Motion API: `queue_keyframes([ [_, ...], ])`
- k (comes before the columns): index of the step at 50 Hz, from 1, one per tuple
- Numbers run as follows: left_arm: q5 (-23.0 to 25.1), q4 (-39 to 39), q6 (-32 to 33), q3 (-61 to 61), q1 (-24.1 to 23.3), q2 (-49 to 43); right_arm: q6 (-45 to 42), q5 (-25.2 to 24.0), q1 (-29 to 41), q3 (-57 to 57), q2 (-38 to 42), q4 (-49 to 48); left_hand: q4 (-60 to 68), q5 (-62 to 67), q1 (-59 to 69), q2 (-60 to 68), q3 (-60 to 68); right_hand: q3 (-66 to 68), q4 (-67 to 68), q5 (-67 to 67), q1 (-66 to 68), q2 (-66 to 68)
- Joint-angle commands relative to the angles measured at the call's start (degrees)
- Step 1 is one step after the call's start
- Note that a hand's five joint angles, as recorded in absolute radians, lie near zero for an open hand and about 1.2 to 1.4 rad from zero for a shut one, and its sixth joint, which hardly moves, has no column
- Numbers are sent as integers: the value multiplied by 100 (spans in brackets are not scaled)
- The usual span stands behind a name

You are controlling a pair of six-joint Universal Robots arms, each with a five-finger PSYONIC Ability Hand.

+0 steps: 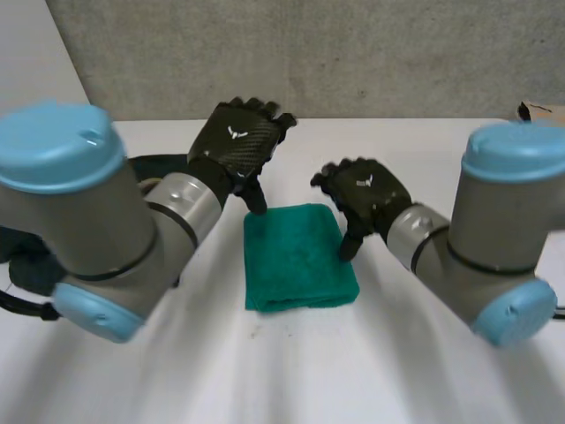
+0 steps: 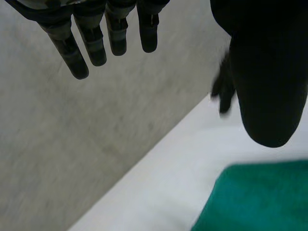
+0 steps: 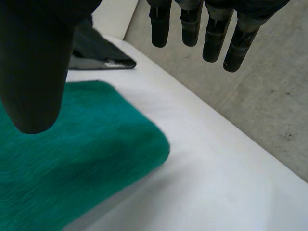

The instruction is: Fold the laundry.

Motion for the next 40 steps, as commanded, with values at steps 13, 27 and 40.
queue_keyframes([
  [13, 1926, -592, -194, -279, 397, 462, -973, 127, 618, 1071, 1135, -2096, -1, -45, -86, -15, -8, -194, -316, -364, -128, -237],
  [27, 1918, -583, -194, -288, 371, 471, -1097, 127, 627, 245, 1671, -2104, -35, -79, -120, -49, -41, 2419, 2297, 2249, 2485, 2376],
  [40, 1918, -592, -194, -288, 380, 480, -973, 74, 627, -291, 1961, -2069, -35, -79, -120, -49, -41, 3076, 2954, 2906, 3142, 3033],
])
